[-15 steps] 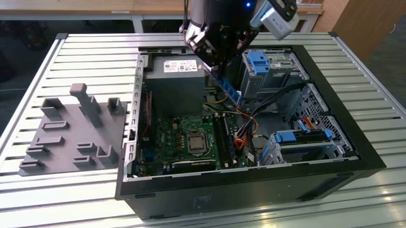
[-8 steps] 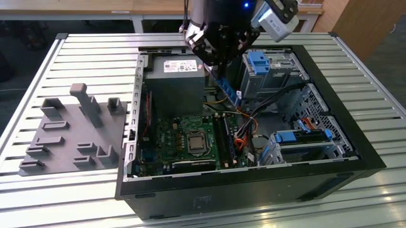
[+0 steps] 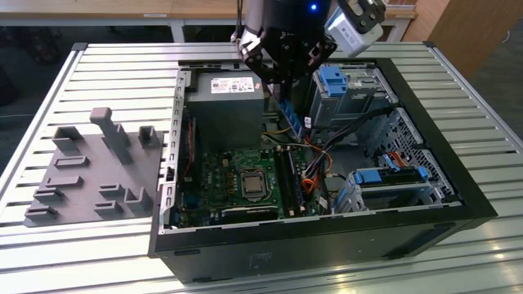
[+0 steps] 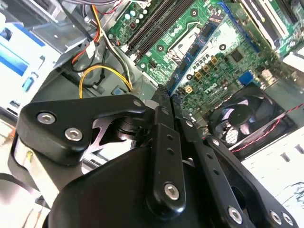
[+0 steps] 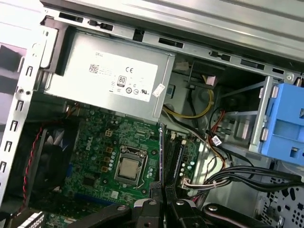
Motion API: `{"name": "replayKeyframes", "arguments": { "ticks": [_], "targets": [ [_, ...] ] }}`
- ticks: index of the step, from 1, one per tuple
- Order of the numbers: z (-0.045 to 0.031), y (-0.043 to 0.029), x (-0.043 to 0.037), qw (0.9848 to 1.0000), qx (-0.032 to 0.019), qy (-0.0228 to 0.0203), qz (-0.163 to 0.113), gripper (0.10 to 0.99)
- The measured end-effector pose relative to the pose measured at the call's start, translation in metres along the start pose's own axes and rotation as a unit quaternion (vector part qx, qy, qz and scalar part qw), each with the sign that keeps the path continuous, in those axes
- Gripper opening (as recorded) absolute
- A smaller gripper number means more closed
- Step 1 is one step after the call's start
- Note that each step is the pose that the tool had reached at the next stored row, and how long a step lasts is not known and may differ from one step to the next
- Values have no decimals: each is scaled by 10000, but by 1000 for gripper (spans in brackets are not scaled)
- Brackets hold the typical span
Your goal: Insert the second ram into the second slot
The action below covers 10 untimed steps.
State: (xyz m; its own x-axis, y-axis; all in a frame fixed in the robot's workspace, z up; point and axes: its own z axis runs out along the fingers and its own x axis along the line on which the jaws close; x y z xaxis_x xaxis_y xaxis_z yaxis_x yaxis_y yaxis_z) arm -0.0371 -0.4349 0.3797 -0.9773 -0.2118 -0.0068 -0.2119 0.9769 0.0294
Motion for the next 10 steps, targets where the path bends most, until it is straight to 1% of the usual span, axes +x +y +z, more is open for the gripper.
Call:
{"name": "replayKeyframes", "arguments": {
  "ticks": [5, 10],
  "targets": [
    [1, 0, 0, 9994, 15, -8, 357, 137],
    [6, 0, 0, 9977, 27, -15, 674, 137]
  ]
}}
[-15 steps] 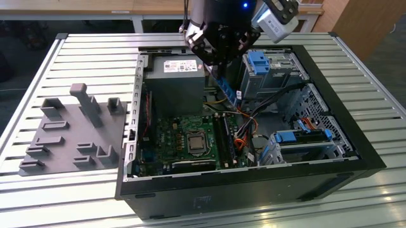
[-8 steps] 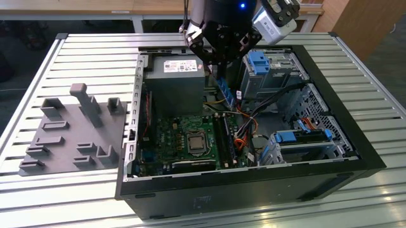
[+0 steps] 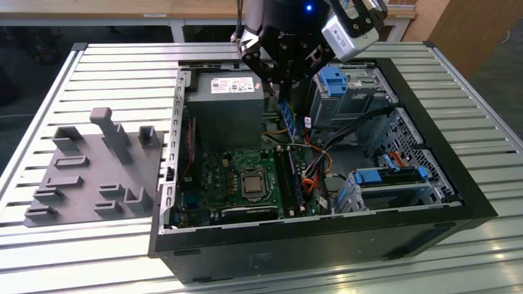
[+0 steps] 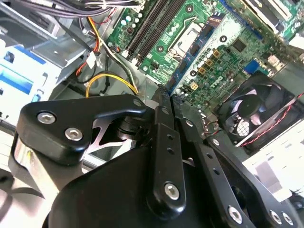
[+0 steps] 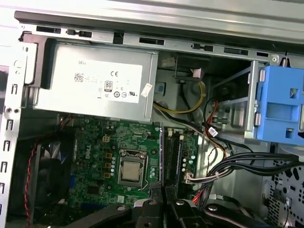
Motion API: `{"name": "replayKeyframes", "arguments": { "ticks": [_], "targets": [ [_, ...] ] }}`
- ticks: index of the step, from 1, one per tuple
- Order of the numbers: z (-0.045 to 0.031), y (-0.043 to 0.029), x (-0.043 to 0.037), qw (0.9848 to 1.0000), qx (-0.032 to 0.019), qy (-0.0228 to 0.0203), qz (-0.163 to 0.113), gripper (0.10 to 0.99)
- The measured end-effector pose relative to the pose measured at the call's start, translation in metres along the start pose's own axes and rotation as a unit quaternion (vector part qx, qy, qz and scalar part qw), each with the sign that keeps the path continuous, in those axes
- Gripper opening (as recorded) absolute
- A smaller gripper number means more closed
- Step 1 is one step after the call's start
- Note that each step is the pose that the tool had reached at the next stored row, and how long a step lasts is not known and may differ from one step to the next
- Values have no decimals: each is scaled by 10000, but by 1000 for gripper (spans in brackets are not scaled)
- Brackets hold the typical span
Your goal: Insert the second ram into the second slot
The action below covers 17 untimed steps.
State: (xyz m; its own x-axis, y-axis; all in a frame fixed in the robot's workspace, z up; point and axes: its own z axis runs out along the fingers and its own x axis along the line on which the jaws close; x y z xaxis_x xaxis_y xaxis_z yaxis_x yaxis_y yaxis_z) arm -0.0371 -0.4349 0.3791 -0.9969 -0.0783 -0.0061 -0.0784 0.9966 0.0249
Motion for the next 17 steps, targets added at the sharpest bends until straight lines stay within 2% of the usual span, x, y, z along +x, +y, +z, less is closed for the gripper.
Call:
{"name": "replayKeyframes", "arguments": {
  "ticks": [8, 17],
  "targets": [
    [30, -13, 1, 9995, 2, -8, 312, 137],
    [77, -36, 0, 9993, 2, -9, 372, 137]
  ]
}}
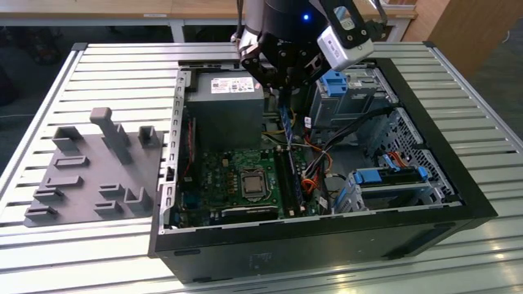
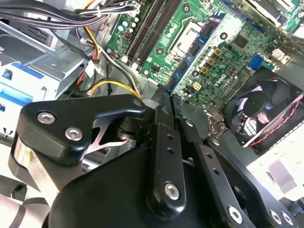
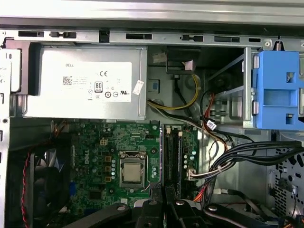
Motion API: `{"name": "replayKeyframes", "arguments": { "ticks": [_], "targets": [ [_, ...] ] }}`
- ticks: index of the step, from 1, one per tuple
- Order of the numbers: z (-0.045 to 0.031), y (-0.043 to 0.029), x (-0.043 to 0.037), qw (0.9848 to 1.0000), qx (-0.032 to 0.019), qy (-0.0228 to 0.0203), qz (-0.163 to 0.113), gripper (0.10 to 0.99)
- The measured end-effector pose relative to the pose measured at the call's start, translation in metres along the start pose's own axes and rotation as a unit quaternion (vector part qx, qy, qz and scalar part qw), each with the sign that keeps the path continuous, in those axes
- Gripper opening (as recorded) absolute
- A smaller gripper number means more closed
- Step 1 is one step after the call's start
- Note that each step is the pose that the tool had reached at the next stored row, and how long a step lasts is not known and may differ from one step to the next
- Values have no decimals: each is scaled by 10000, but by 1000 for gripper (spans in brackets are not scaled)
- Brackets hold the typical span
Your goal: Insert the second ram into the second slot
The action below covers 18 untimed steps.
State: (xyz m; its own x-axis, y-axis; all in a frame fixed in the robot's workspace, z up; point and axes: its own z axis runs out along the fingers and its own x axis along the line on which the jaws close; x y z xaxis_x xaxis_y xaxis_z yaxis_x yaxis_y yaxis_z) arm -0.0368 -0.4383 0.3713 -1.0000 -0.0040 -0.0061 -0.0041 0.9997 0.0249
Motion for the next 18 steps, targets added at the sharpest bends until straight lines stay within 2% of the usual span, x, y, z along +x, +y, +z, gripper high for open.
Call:
{"name": "replayKeyframes", "arguments": {
  "ticks": [10, 18],
  "targets": [
    [60, -3, -8, 10000, 0, 6, 4, 137],
    [110, -55, -8, 10000, -18, 6, 4, 137]
  ]
}}
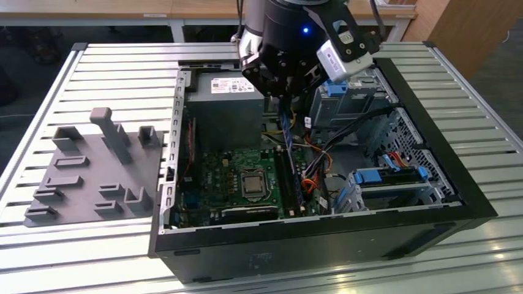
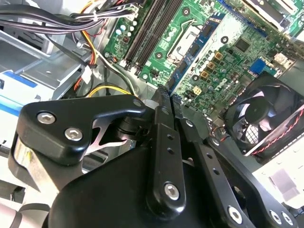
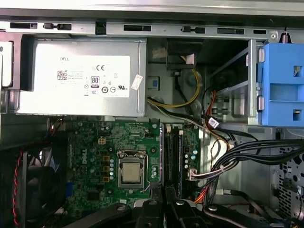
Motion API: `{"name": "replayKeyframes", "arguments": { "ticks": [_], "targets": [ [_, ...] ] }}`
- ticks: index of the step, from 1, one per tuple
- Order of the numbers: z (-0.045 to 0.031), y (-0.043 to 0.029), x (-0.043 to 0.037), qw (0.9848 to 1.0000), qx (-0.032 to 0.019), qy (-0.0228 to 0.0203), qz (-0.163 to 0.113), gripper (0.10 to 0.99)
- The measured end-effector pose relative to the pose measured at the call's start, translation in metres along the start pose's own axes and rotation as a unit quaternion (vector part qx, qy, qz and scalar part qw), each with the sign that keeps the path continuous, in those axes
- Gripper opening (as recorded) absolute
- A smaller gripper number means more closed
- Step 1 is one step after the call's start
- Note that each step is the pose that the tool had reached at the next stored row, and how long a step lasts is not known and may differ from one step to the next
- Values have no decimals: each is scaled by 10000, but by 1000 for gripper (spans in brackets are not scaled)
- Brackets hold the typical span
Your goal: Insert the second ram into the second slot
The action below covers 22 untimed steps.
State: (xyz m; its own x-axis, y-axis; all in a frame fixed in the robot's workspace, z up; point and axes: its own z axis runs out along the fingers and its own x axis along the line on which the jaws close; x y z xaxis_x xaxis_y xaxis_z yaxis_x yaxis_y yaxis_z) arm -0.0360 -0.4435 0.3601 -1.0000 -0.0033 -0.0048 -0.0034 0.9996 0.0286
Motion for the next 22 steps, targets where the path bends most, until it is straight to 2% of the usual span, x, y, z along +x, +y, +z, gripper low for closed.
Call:
{"name": "replayKeyframes", "arguments": {
  "ticks": [7, 22],
  "targets": [
    [33, -32, 0, 10000, -1, 0, 0, 137],
    [172, -40, -42, 10000, 0, 0, 0, 137]
  ]
}}
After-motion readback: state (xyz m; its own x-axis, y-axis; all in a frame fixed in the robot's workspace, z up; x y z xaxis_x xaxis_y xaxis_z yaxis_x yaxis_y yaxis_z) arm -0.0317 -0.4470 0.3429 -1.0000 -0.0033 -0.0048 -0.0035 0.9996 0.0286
